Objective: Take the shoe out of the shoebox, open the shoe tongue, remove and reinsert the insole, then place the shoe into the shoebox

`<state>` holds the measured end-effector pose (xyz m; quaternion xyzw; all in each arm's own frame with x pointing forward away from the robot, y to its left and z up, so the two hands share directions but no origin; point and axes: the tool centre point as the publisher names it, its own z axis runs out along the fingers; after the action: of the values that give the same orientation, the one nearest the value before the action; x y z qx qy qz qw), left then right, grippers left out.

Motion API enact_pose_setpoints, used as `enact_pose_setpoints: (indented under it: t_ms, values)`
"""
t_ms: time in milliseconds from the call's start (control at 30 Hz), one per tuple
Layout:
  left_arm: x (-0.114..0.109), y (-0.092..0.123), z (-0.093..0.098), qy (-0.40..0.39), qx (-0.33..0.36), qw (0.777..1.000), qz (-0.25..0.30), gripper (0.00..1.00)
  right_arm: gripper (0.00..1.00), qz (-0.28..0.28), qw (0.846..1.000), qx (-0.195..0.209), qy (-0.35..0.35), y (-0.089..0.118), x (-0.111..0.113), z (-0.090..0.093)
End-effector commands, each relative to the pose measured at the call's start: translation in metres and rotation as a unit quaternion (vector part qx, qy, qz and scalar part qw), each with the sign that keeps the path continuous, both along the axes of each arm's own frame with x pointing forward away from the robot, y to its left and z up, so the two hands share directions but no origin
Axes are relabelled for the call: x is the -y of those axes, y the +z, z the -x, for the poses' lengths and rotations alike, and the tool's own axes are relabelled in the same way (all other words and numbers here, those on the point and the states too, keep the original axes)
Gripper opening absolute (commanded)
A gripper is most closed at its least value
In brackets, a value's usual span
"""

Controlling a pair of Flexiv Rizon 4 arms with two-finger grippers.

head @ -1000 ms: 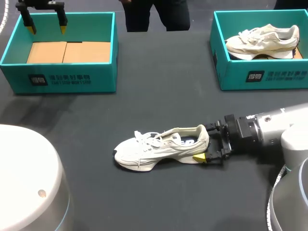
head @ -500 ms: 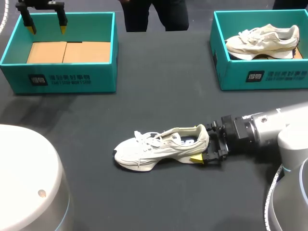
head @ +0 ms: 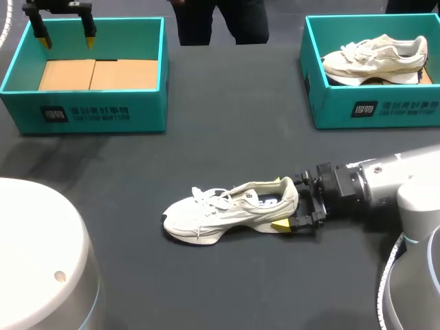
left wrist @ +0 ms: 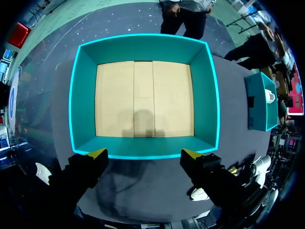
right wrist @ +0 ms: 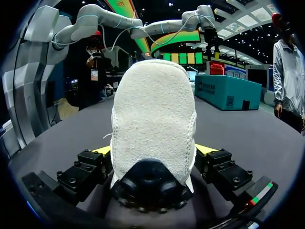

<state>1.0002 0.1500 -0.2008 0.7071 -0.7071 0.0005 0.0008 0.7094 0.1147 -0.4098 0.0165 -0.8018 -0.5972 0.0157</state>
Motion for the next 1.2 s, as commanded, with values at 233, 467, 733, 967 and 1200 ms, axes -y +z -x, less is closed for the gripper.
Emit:
enact_pose_setpoints:
  t_ms: [233, 467, 733, 967, 1200]
  values:
    - [0.000, 0.000, 0.000, 0.000, 0.000, 1.000, -0.001, 1.00, 1.00, 0.004, 1.000, -0.007, 0.012, -0.005, -0.004, 0.000]
    - [0.000, 0.000, 0.000, 0.000, 0.000, 1.000, -0.001, 1.00, 0.48, 0.001, 1.000, -0.012, 0.012, -0.009, -0.005, 0.004]
    - [0.000, 0.000, 0.000, 0.000, 0.000, 1.000, -0.001, 1.00, 0.00, 0.003, 1.000, -0.009, 0.001, -0.008, -0.004, 0.007]
    - [0.000, 0.000, 0.000, 0.000, 0.000, 1.000, -0.001, 1.00, 0.00, 0.020, 1.000, -0.007, -0.019, -0.006, -0.004, 0.009]
    - [0.000, 0.000, 0.000, 0.000, 0.000, 1.000, -0.001, 1.00, 0.00, 0.027, 0.999, -0.005, -0.022, -0.004, -0.005, 0.010]
